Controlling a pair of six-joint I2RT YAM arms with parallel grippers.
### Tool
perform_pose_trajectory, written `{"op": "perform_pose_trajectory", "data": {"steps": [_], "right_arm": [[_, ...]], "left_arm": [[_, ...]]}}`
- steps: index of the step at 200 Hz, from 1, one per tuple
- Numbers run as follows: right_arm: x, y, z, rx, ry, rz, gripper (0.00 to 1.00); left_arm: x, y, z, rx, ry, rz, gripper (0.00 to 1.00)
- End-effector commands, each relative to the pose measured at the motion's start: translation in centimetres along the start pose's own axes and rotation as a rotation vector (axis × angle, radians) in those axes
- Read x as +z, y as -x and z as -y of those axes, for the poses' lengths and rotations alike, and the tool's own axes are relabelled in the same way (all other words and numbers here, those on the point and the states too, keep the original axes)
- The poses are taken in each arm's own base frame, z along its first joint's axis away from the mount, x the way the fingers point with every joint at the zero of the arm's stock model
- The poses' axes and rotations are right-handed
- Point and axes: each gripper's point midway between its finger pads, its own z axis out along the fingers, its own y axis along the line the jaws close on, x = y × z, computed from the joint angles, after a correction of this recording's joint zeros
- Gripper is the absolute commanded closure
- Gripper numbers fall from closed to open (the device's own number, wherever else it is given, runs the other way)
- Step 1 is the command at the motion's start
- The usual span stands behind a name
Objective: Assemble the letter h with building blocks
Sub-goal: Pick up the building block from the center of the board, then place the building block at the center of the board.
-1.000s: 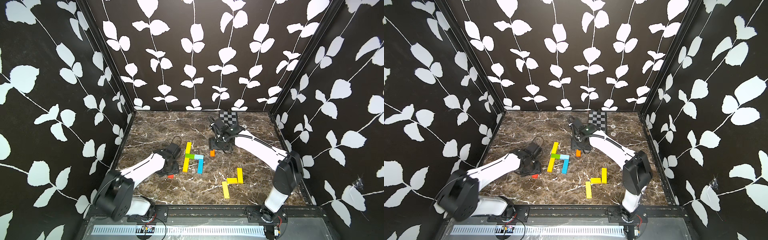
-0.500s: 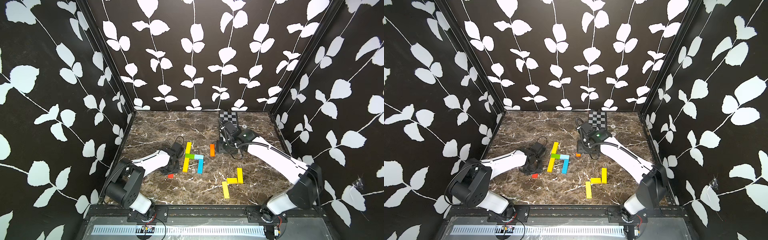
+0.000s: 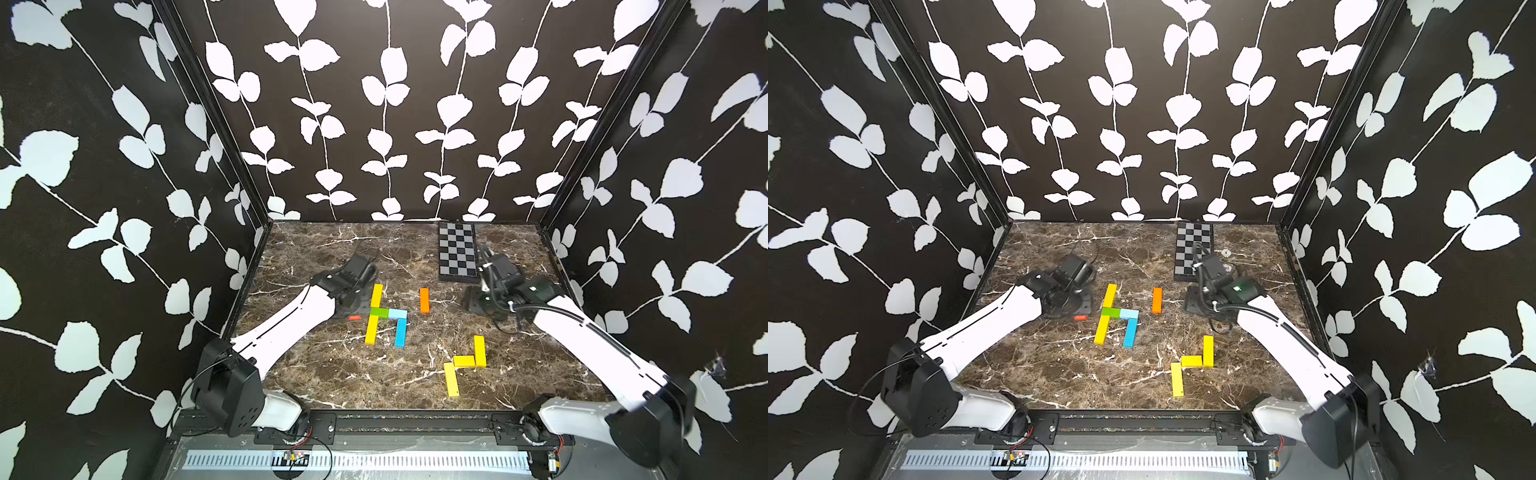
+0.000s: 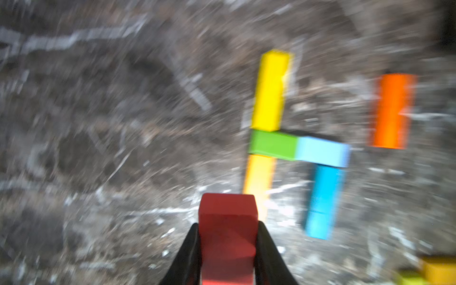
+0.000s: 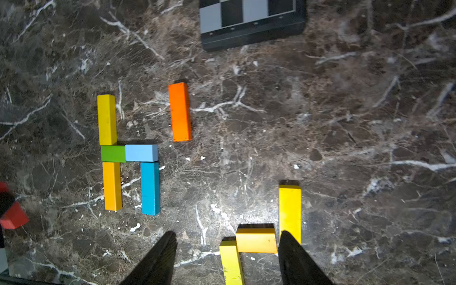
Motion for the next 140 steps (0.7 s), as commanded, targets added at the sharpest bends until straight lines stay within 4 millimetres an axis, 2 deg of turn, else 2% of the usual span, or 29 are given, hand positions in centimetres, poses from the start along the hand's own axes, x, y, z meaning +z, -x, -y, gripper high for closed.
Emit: {"op": "perform_pose_trajectory", "data": {"steps": [1, 19, 36, 58, 69, 78, 93, 104, 113, 125, 140], "right_arm": [[-0.3, -1.0, 2.2, 0.053, -0.018, -0.022, 0.36], [-0.5, -1.9, 3.9, 0.072, -0.041, -0.034, 0.36], [-0.3, -2.9, 5.2, 0.095, -0.05, -0.051, 0.36], [0.3, -4.2, 6.3, 0.112, -0.063, -0.078, 0.36], [0.5, -4.7, 6.7, 0.111, -0.072, -0.087, 0.36], [0.6, -4.9, 6.9, 0.111, -0.075, -0.092, 0.36], [1.0, -5.2, 7.0, 0.101, -0.074, -0.103, 0.35], [1.2, -5.4, 6.8, 0.077, -0.063, -0.115, 0.32], [1.3, -5.5, 6.4, 0.054, -0.045, -0.127, 0.29], [1.5, -5.5, 5.6, 0.012, -0.013, -0.134, 0.24], [1.7, -5.7, 4.2, -0.089, -0.006, -0.145, 0.2]], "left_arm": [[1.4, -1.7, 6.2, 0.192, -0.11, -0.068, 0.85], [2.7, -3.0, 11.5, 0.326, -0.159, -0.097, 0.88], [4.7, -5.0, 15.4, 0.426, -0.193, -0.153, 0.94], [7.1, -7.4, 18.7, 0.504, -0.214, -0.213, 0.97], [7.8, -8.2, 19.8, 0.529, -0.214, -0.225, 0.96], [8.2, -8.6, 20.4, 0.538, -0.218, -0.231, 0.87], [8.4, -8.6, 20.7, 0.532, -0.219, -0.228, 0.63], [8.0, -8.2, 20.7, 0.53, -0.219, -0.212, 0.51], [7.4, -7.7, 20.5, 0.532, -0.212, -0.189, 0.36], [6.0, -6.5, 19.9, 0.537, -0.198, -0.146, 0.3], [3.1, -4.4, 18.6, 0.532, -0.174, -0.065, 0.25]]}}
